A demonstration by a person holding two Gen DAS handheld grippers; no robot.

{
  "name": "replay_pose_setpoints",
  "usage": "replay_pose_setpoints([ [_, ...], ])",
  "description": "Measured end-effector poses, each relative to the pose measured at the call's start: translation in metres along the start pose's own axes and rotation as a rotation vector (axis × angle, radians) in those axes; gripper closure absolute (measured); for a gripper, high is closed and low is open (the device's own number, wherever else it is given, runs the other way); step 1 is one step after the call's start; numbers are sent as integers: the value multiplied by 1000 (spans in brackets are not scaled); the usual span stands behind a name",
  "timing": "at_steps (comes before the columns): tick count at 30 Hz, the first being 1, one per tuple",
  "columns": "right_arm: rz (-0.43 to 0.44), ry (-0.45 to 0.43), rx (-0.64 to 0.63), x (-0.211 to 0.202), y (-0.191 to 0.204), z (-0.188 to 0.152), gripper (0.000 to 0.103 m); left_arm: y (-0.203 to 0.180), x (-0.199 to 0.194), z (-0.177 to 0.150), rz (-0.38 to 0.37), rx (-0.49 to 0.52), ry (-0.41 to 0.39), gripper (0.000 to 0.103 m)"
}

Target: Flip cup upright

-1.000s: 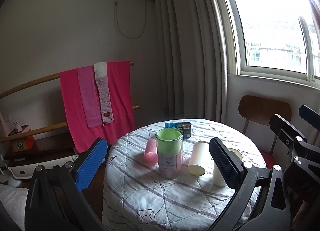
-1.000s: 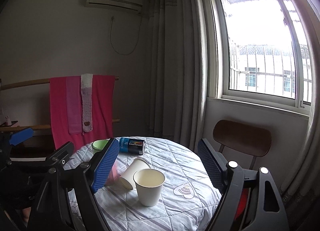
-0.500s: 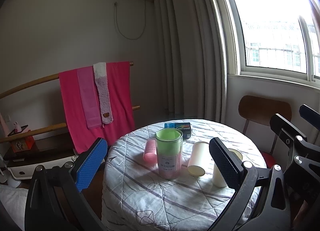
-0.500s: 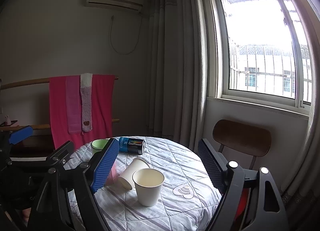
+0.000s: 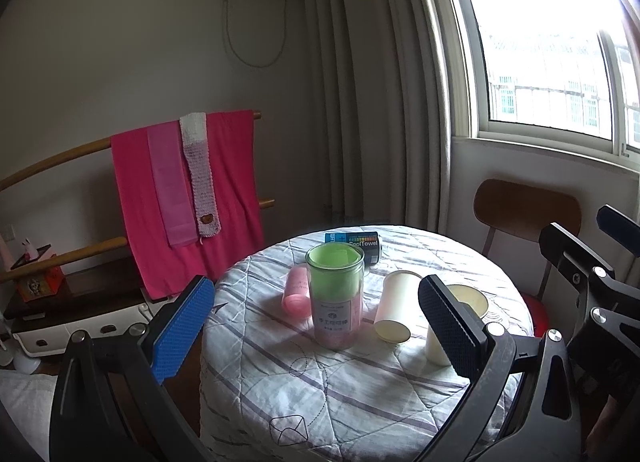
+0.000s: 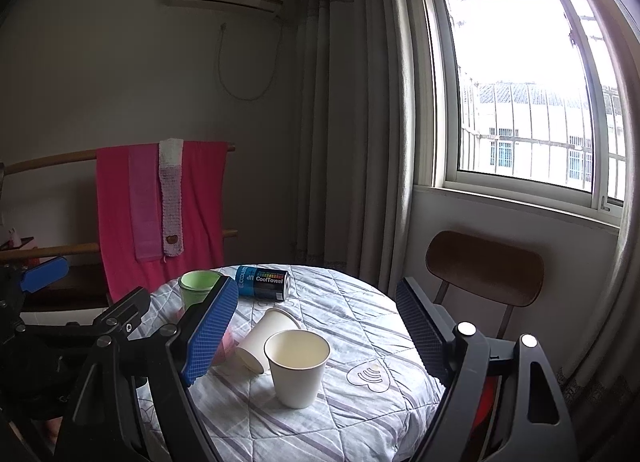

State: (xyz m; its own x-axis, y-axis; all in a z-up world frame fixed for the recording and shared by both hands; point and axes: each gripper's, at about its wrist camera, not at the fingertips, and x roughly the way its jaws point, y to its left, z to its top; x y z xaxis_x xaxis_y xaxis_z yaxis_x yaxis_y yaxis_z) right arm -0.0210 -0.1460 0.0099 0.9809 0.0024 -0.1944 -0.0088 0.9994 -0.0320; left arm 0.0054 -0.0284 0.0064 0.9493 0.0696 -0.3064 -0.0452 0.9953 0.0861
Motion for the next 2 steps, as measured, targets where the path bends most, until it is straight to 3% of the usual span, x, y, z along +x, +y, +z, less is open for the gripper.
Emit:
replay_pose_setpoints([
  [2,2,3,2,0,0,0,20,1,2,-1,-3,-3,3,0],
])
